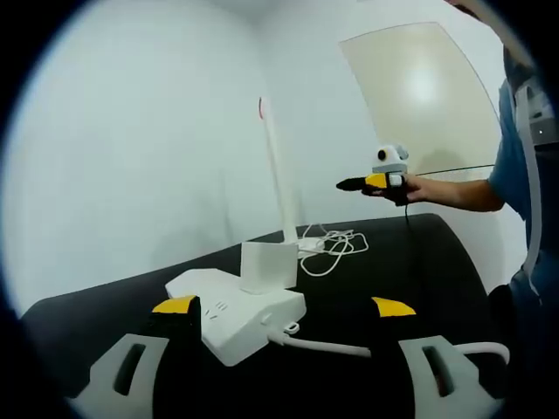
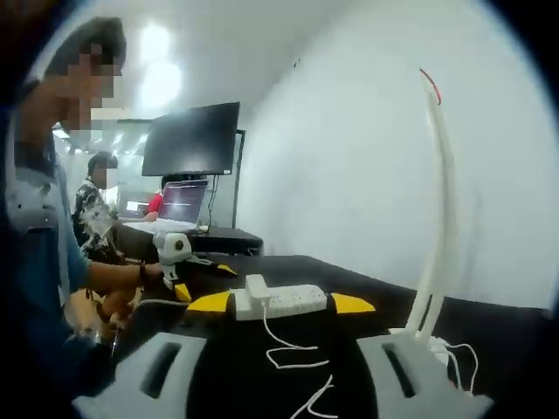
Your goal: Insert the desk lamp plug into the socket, turn on the power strip switch, turn on the lamp switch, then turn off the lamp switch, turn off the power strip switch, and remove the plug from the socket.
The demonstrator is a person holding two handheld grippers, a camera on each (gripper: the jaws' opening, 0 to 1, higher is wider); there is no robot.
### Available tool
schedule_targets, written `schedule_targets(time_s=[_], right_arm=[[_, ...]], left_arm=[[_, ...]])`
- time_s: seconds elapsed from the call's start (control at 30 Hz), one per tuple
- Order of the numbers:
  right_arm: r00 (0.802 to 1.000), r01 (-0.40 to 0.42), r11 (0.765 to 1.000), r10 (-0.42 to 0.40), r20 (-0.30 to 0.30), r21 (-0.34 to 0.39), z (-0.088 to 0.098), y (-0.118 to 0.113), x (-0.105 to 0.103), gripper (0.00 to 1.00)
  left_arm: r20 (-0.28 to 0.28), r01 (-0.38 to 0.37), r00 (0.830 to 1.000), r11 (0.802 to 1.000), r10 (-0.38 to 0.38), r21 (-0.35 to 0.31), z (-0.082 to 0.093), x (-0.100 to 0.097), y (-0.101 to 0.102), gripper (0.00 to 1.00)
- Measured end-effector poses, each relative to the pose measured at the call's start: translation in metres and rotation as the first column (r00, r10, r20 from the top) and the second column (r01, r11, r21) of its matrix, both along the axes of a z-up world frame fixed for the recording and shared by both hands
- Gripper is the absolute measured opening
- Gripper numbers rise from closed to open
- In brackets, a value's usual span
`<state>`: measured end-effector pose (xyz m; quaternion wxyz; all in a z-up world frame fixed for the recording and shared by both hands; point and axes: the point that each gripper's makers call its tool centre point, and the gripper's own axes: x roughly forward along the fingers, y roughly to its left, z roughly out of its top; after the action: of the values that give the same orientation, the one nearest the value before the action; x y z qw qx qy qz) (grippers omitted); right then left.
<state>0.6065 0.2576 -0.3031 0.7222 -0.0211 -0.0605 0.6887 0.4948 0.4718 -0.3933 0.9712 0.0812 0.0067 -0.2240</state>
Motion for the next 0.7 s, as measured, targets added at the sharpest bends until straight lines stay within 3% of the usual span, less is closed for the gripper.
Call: schedule_targets(time_s=[0.13,0.2,0.27,0.33,0.47,0.7], right_arm=[[1.000,0.003,1.000,-0.003,0.011,-0.027,-0.006,0.003,-0.006,0.42],[0.998,0.023,0.997,-0.027,-0.051,-0.075,-0.016,0.005,-0.006,0.59],[0.997,0.020,0.995,-0.027,-0.075,-0.095,-0.021,0.008,-0.008,0.71],[0.998,0.019,0.996,-0.024,-0.055,-0.089,-0.024,0.009,-0.013,0.71],[0.999,0.016,0.994,-0.021,-0.042,-0.105,-0.028,0.013,-0.024,0.72],[1.000,0.014,0.993,-0.016,-0.020,-0.118,-0.030,0.018,-0.036,0.72]], left_arm=[[-0.002,-0.004,1.000,1.000,0.004,-0.004,0.000,0.001,0.001,0.75],[-0.001,-0.008,1.000,1.000,0.008,-0.008,0.001,0.001,0.002,0.75],[0.003,-0.011,1.000,1.000,0.011,-0.010,0.002,0.001,0.002,0.74],[-0.005,-0.009,1.000,1.000,0.009,-0.019,0.003,0.002,0.003,0.71],[-0.006,-0.019,1.000,0.994,0.018,-0.105,0.016,0.004,0.011,0.66],[-0.057,-0.033,0.998,0.998,0.029,-0.058,0.010,0.007,0.016,0.68]])
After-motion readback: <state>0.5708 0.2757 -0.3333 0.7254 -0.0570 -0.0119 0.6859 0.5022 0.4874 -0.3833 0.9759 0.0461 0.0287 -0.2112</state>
